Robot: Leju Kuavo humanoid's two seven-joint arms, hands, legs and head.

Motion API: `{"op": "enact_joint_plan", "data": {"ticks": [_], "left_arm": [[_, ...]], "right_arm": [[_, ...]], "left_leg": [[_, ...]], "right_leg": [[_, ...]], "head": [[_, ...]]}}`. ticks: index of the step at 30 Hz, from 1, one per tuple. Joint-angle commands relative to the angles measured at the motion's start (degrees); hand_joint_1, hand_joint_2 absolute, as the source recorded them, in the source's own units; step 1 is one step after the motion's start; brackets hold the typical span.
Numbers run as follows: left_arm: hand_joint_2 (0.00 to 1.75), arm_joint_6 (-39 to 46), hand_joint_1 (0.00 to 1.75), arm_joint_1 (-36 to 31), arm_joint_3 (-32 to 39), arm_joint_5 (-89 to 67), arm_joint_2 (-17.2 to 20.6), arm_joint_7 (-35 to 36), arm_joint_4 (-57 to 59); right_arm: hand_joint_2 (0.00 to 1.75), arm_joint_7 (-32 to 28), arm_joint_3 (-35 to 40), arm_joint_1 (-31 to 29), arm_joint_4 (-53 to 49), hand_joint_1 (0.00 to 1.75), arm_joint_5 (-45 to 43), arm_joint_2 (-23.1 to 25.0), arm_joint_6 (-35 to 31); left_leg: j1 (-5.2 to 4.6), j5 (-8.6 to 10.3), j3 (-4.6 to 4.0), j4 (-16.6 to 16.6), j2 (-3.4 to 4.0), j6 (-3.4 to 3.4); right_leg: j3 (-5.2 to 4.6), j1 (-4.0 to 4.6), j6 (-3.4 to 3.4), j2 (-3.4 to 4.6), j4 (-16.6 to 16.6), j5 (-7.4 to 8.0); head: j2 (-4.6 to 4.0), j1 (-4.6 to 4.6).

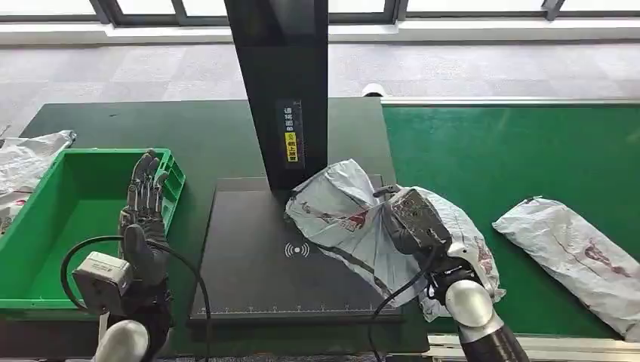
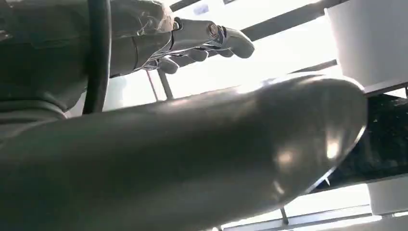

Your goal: Moved the parcel from conveyor to table for the left to box.

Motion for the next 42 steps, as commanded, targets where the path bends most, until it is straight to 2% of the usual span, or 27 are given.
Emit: {"op": "enact_joint_plan", "data": {"ticks": [1,9,14,20,26,31,37,42], "left_arm": [[0.00,-0.3,0.00,-2.2,0.5,-0.2,0.5,0.5,3.3],[0.00,-1.7,0.00,-1.5,1.0,-0.8,0.4,1.0,2.6],[0.00,-2.3,0.00,-1.4,1.1,-1.8,-0.2,1.4,2.0],[0.00,-2.6,0.00,-2.0,0.6,-2.7,-0.5,2.1,2.2],[0.00,-2.1,0.00,-2.4,0.2,-2.3,-0.4,1.9,2.6],[0.00,-3.0,0.00,-3.2,-0.1,-2.1,-0.8,2.6,2.9],[0.00,-3.3,0.00,-3.4,-0.1,-1.9,-0.9,2.6,3.2],[0.00,-3.5,0.00,-4.3,-0.7,-1.6,-0.8,2.6,4.0]], "right_arm": [[1.75,0.4,4.1,-3.5,6.2,1.75,-0.6,-1.6,0.5],[1.75,2.8,6.1,-4.8,9.0,1.75,-2.4,-1.1,4.6],[1.75,-0.9,6.5,-6.8,13.2,1.75,-4.9,1.7,5.5],[1.75,-1.2,7.3,-12.2,18.1,1.75,-3.3,4.1,4.2],[1.75,-0.8,6.8,-15.8,22.3,1.75,-2.2,4.2,3.1],[1.75,2.4,7.8,-21.1,29.1,1.75,5.0,3.8,3.2],[1.75,1.7,6.4,-20.9,30.5,1.75,2.8,4.7,5.1],[1.75,0.7,8.0,-21.5,32.0,1.75,0.8,5.6,7.1]], "left_leg": [[-0.06,0.09,0.03,-0.1,0.13,0.09],[-0.05,0.03,0.05,-0.1,0.13,0.05],[-0.03,0.05,0.04,-0.1,0.21,0.06],[-0.05,0.09,-0.02,-0.1,0.29,0.03],[-0.04,0.14,-0.04,-0.1,0.20,0.05],[-0.07,0.16,-0.07,-0.1,0.16,0.08],[-0.12,0.39,-0.08,-0.3,0.17,0.14],[-0.06,0.20,-0.07,-0.1,0.13,0.06]], "right_leg": [[-0.03,-0.05,0.04,0.12,-0.1,0.12],[0.00,-0.04,0.02,0.14,0.0,0.07],[-0.02,-0.03,0.02,0.21,-0.1,0.12],[-0.11,-0.05,0.01,0.29,0.0,0.17],[-0.11,-0.04,0.01,0.20,0.0,0.18],[-0.12,-0.06,0.06,0.16,0.0,0.20],[-0.16,-0.10,0.11,0.17,-0.3,0.43],[-0.12,-0.06,0.08,0.14,0.0,0.26]], "head": [[0.00,0.00],[0.00,0.00],[0.02,0.00],[0.00,0.00],[0.00,0.00],[0.00,0.00],[0.00,0.00],[0.00,0.00]]}}
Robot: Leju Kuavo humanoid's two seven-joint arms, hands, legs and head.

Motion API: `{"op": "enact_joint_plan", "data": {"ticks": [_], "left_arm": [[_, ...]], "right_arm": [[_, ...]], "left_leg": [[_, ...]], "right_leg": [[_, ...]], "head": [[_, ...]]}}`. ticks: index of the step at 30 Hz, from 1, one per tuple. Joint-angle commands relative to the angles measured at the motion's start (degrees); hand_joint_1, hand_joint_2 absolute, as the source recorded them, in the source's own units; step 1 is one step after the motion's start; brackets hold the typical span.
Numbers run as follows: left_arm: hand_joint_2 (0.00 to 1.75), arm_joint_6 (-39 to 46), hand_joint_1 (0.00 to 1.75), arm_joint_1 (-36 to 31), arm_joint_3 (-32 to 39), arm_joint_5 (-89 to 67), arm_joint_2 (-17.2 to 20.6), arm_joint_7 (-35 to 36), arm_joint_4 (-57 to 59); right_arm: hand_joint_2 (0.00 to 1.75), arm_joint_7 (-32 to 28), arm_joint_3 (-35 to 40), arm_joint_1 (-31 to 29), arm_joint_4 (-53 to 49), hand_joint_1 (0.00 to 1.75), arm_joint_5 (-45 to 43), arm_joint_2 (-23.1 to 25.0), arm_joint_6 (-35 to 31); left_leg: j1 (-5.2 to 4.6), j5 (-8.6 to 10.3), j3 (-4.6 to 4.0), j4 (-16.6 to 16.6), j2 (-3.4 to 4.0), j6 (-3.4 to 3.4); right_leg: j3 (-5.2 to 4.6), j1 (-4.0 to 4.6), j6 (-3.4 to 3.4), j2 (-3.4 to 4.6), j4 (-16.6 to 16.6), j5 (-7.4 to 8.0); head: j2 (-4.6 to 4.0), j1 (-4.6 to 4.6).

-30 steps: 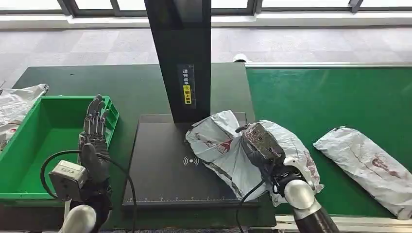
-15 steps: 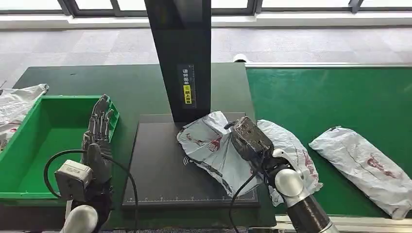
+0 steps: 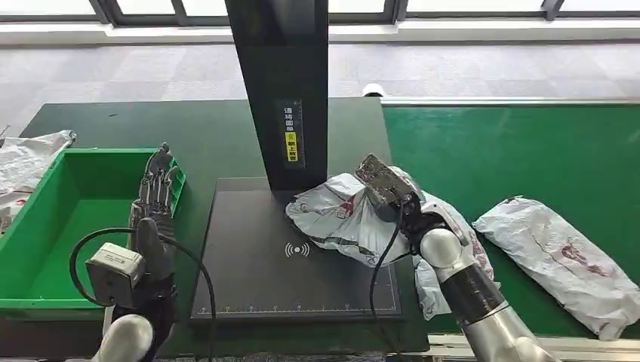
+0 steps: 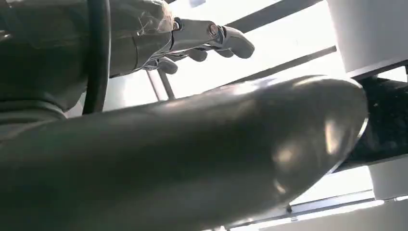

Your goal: Moved the parcel from conveyor to table for the left to box.

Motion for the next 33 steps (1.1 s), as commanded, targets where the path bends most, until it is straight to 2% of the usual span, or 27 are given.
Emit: {"op": "enact_joint_plan", "data": {"ticks": [1,12,18,25,33], "left_arm": [[0.00,-0.4,0.00,-2.7,-0.7,0.7,1.0,0.2,3.5],[0.00,-0.4,0.00,-2.7,-0.7,0.7,1.0,0.2,3.5],[0.00,-0.2,0.00,-3.0,-1.2,1.5,1.3,-0.1,3.9],[0.00,-0.2,0.00,-2.5,-1.2,1.7,0.8,-0.3,3.2],[0.00,-0.1,0.00,-1.7,-0.8,1.3,1.4,-0.3,2.6]], "right_arm": [[1.75,-1.1,4.1,-4.4,8.5,1.75,-2.6,1.8,2.2],[1.75,-1.1,4.1,-4.4,8.5,1.75,-2.6,1.8,2.2],[1.75,-2.1,5.8,-5.7,10.6,1.75,-8.1,3.3,4.8],[1.75,-4.4,7.1,-4.3,9.2,1.75,-16.1,5.7,7.6],[1.75,-4.8,8.8,-4.1,6.7,1.75,-17.8,6.4,8.1]], "left_leg": [[-0.05,0.03,0.01,0.0,0.11,0.04],[-0.04,0.06,-0.01,0.0,0.08,0.03],[-0.08,0.15,-0.05,-0.1,0.16,0.07],[-0.02,0.06,0.01,-0.1,0.15,0.03],[-0.02,0.09,-0.06,-0.1,0.12,0.05]], "right_leg": [[-0.06,-0.05,0.02,0.11,0.0,0.04],[-0.07,-0.03,0.00,0.08,0.0,0.07],[-0.17,-0.07,0.01,0.17,-0.1,0.18],[-0.10,-0.03,0.00,0.16,0.0,0.10],[-0.17,-0.03,0.01,0.16,0.0,0.11]], "head": [[-0.02,0.00],[-0.02,0.00],[-0.02,0.00],[-0.02,0.00],[-0.02,0.00]]}}
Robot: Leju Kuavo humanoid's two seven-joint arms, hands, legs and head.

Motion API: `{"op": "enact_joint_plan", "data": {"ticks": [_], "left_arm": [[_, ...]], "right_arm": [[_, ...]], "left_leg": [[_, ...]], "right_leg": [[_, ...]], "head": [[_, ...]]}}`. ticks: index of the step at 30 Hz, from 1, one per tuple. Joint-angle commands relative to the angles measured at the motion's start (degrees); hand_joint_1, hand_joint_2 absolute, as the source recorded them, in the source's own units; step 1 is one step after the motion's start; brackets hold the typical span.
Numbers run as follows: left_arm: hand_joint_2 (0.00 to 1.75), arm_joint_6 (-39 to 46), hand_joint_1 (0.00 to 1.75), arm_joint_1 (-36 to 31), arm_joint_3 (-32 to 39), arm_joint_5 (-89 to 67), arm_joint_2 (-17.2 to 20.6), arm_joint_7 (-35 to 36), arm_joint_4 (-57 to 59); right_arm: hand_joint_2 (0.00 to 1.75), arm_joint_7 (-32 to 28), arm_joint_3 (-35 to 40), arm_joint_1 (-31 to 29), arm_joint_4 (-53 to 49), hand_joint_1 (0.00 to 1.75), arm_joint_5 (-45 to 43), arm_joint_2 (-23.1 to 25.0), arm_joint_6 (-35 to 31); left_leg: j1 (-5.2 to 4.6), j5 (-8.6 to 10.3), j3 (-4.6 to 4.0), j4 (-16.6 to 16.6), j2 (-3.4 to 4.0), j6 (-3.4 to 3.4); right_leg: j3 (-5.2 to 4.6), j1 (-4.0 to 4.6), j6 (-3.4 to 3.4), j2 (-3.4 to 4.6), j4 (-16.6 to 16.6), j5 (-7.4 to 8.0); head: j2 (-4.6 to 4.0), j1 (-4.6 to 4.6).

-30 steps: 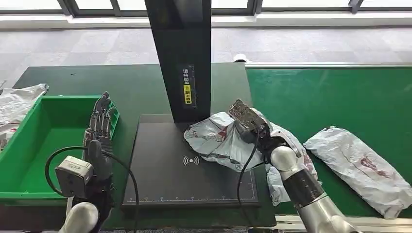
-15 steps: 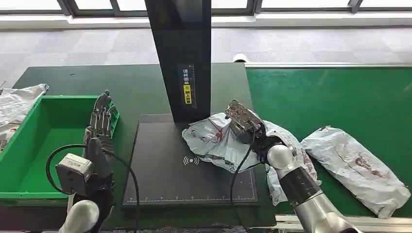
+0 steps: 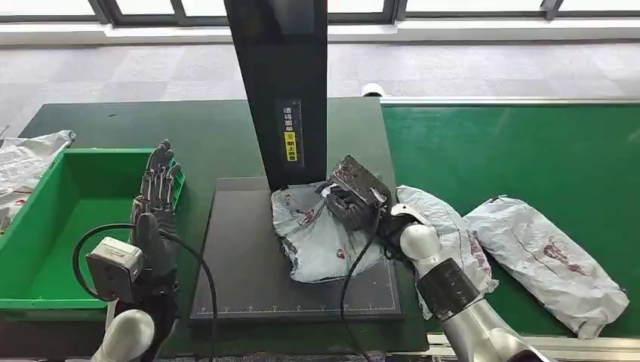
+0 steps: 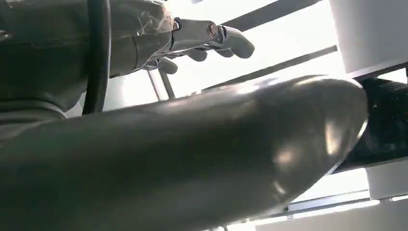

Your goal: Moved the parcel from conveyor to table for the left to box.

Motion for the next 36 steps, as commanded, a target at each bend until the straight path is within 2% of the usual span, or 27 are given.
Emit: {"op": "enact_joint_plan", "data": {"ticks": [1,16,17,18,19,25,28,36], "left_arm": [[0.00,0.0,0.00,-0.6,-0.7,-0.2,2.2,-0.1,1.7],[0.00,-0.1,0.00,-1.1,-0.3,-0.2,1.9,-0.4,2.2],[0.00,-0.1,0.00,-1.1,-0.3,-0.2,1.9,-0.4,2.1],[0.00,-0.1,0.00,-1.1,-0.3,-0.2,2.0,-0.4,2.0],[0.00,-0.2,0.00,-0.9,-0.2,-0.3,1.9,-0.4,1.9],[0.00,-0.3,0.00,-0.2,0.4,-0.6,2.0,-0.7,1.3],[0.00,-0.6,0.00,0.1,0.6,-0.7,2.0,-0.7,1.0],[0.00,-0.5,0.00,0.6,0.7,-0.7,2.3,-0.8,0.8]], "right_arm": [[1.75,0.2,4.4,-1.9,1.1,1.75,-1.3,1.1,-0.2],[1.75,0.4,5.5,-2.6,1.8,1.75,-0.8,1.5,-0.5],[1.75,0.4,5.5,-2.6,1.8,0.99,-0.8,1.5,-0.5],[1.75,0.4,5.4,-2.5,1.8,0.07,-0.7,1.5,-0.6],[1.75,0.3,5.0,-2.1,1.5,0.00,-0.8,1.5,-1.0],[1.75,-1.3,1.2,0.9,-5.7,0.00,-3.1,0.1,-3.7],[1.75,-0.1,-0.2,1.3,-8.1,0.00,-3.7,-1.1,-5.6],[1.75,0.2,-0.7,4.3,-11.8,0.00,-5.5,-1.7,-7.4]], "left_leg": [[-0.08,0.10,-0.05,-0.1,0.08,0.09],[-0.06,0.06,-0.06,0.0,0.05,0.07],[-0.05,0.05,-0.05,0.0,0.05,0.07],[-0.07,0.10,-0.09,-0.1,0.07,0.10],[-0.07,0.06,-0.06,0.0,0.05,0.08],[-0.11,0.25,-0.08,-0.3,0.00,0.16],[-0.09,0.12,-0.10,-0.1,-0.04,0.11],[-0.03,0.05,-0.06,0.0,-0.07,0.07]], "right_leg": [[-0.10,-0.07,0.04,0.06,-0.1,0.10],[-0.07,-0.04,0.03,0.05,0.0,0.07],[-0.06,-0.04,0.03,0.04,0.0,0.06],[-0.11,-0.06,0.04,0.06,0.0,0.12],[-0.08,-0.05,0.04,0.05,0.0,0.07],[-0.09,-0.09,0.08,-0.02,-0.3,0.23],[-0.09,-0.07,0.06,-0.05,-0.1,0.09],[-0.03,-0.01,0.04,-0.07,0.0,0.04]], "head": [[0.00,0.00],[0.02,0.00],[0.00,0.00],[0.00,0.00],[0.00,0.00],[0.00,0.00],[0.00,0.00],[0.00,0.00]]}}
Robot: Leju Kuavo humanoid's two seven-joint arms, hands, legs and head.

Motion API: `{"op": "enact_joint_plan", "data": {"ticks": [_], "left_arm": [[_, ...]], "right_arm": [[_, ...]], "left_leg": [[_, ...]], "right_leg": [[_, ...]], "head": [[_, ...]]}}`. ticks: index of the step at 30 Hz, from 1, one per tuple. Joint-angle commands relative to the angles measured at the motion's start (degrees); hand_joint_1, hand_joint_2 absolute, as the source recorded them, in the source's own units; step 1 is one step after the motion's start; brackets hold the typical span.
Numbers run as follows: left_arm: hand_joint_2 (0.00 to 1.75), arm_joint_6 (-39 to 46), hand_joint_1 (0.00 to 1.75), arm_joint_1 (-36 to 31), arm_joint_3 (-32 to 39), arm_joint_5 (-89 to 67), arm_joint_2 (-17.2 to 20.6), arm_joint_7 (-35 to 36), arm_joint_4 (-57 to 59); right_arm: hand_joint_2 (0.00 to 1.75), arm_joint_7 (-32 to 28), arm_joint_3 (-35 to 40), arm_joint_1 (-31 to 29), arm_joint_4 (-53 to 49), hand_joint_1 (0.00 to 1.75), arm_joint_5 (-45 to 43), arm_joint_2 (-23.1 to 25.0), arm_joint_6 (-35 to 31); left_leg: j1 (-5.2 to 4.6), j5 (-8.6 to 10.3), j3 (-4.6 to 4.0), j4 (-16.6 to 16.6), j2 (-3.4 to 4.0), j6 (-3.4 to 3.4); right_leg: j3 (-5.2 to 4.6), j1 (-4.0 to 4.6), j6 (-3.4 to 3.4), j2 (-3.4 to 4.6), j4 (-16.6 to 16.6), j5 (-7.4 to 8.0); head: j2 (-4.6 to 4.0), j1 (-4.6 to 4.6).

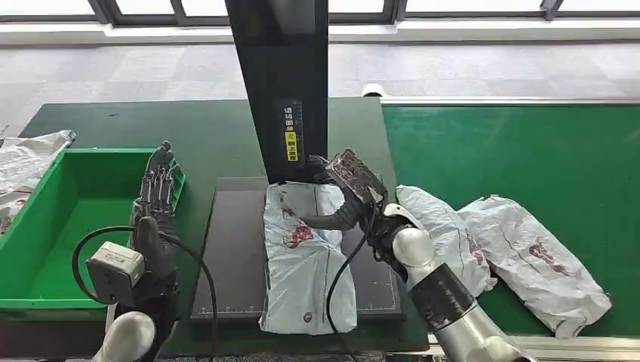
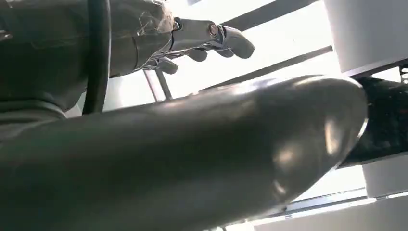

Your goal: Moved the parcel from conveyor to table for the left to box.

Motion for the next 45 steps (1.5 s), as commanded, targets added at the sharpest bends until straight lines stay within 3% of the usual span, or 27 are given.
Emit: {"op": "enact_joint_plan", "data": {"ticks": [1,5,9,14,18,29,34,39,45], "left_arm": [[0.00,0.0,0.00,0.3,0.7,0.0,2.3,0.0,0.9],[0.00,1.0,0.00,2.1,1.6,-0.5,2.5,-0.1,-1.0],[0.00,1.6,0.00,4.2,2.5,-1.4,2.1,-0.4,-2.5],[0.00,1.7,0.00,4.3,2.4,-1.6,1.9,-0.4,-2.6],[0.00,2.2,0.00,5.5,2.5,-1.9,2.1,-0.7,-3.1],[0.00,2.2,0.00,5.7,2.5,-1.9,2.1,-0.8,-3.1],[0.00,5.4,0.00,5.7,2.8,-3.3,0.9,-0.4,-1.8],[0.00,7.5,0.00,2.3,0.1,-8.1,3.1,3.8,4.5],[0.00,0.6,0.00,-4.8,-3.3,-15.0,4.6,8.2,12.1]], "right_arm": [[1.75,0.8,-2.2,3.2,-5.9,0.00,-2.2,-2.5,-2.3],[1.75,-0.7,-2.5,5.5,-12.1,0.00,0.7,-3.9,-6.5],[1.75,-5.9,-3.4,9.0,-21.0,0.00,7.8,-4.9,-14.2],[1.75,-6.6,-3.9,10.5,-23.6,0.00,8.4,-5.3,-15.3],[1.75,-12.5,-6.9,15.7,-32.1,0.00,10.4,-5.4,-20.8],[1.75,-12.3,-7.0,16.1,-33.0,0.00,10.5,-5.8,-20.8],[1.75,-17.9,-9.1,19.8,-40.0,0.00,13.5,-6.6,-26.2],[1.75,-27.4,-10.2,26.5,-50.3,0.00,18.6,-6.4,-34.4],[1.75,-31.3,-8.5,28.6,-56.2,0.00,21.5,-7.7,-39.7]], "left_leg": [[-0.05,0.12,-0.04,-0.2,-0.09,0.07],[-0.03,0.04,-0.04,-0.1,-0.06,0.05],[-0.05,0.06,-0.07,-0.1,-0.02,0.07],[-0.05,0.08,-0.13,-0.1,-0.08,0.08],[-0.05,0.08,-0.13,-0.1,-0.10,0.07],[-0.04,0.10,-0.15,-0.1,-0.03,0.09],[-0.06,0.09,-0.15,-0.1,-0.09,0.09],[-0.06,0.08,-0.10,-0.1,-0.23,0.09],[-0.07,0.14,-0.25,-0.1,-0.34,0.09]], "right_leg": [[-0.03,-0.04,0.04,-0.10,-0.1,0.07],[-0.03,-0.03,0.03,-0.06,0.0,0.02],[-0.09,-0.05,0.03,-0.03,-0.1,0.04],[-0.10,-0.05,0.04,-0.09,-0.1,0.04],[-0.11,-0.05,0.03,-0.13,-0.1,0.04],[-0.14,-0.04,0.05,-0.07,-0.1,0.08],[-0.12,-0.05,0.06,-0.13,-0.1,0.06],[-0.03,-0.05,0.05,-0.28,-0.1,0.00],[-0.17,-0.05,0.05,-0.36,-0.1,0.04]], "head": [[0.00,0.00],[0.00,0.00],[0.00,0.00],[0.00,0.00],[0.00,0.00],[0.00,0.00],[0.00,0.00],[0.00,0.00],[0.00,0.00]]}}
